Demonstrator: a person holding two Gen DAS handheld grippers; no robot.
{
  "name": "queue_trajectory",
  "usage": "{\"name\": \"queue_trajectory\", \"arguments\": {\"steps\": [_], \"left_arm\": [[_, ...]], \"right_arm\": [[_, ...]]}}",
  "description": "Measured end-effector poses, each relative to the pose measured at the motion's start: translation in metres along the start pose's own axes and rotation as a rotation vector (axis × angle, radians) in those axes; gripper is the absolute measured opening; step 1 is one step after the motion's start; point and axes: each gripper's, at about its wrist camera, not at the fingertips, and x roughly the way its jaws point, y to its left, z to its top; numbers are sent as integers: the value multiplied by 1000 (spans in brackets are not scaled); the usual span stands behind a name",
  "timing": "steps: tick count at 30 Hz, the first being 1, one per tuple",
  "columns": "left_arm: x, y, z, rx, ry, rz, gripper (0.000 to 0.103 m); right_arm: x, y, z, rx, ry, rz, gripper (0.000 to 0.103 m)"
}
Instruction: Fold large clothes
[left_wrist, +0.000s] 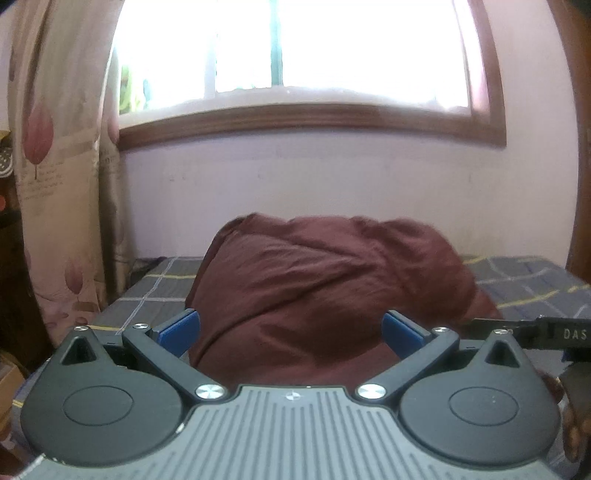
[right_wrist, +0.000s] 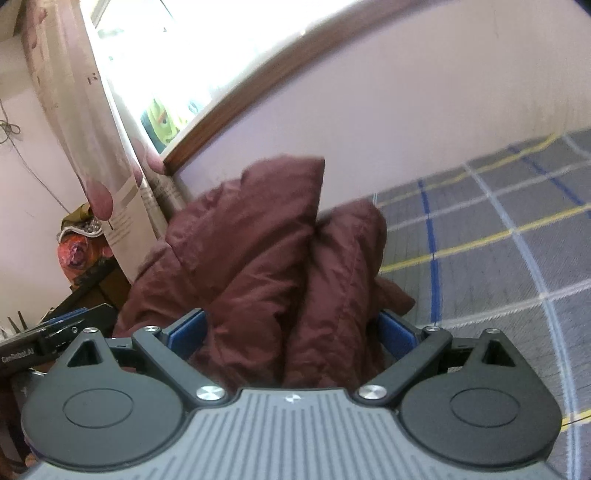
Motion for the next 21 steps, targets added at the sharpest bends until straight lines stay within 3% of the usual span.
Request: {"name": "queue_trajectory", "arguments": {"steps": [5,10,13,15,18,21], "left_arm": [[-6,-10,4,-3,-5,53,103],[-9,-16,6,-1,53,62,103],[-14,-15,5,-9,49,68,103],[-21,-15,4,-19,15,112,103],[-33,-14,5,-26,-23,137,103],[-35,-11,10,-53,84,116,103]], "right_arm": [[-20,29,3,-92,-61,-60,101],[-35,58,-4,-155,-106,-129,103],[-41,74,-10,-191,-121,-239,103],[-44,85,-14,-231,-131,-329,103],[-52,99,-20,-284,-152,-396,103],[-51,107,-23,-293,-74,-393,103]]}}
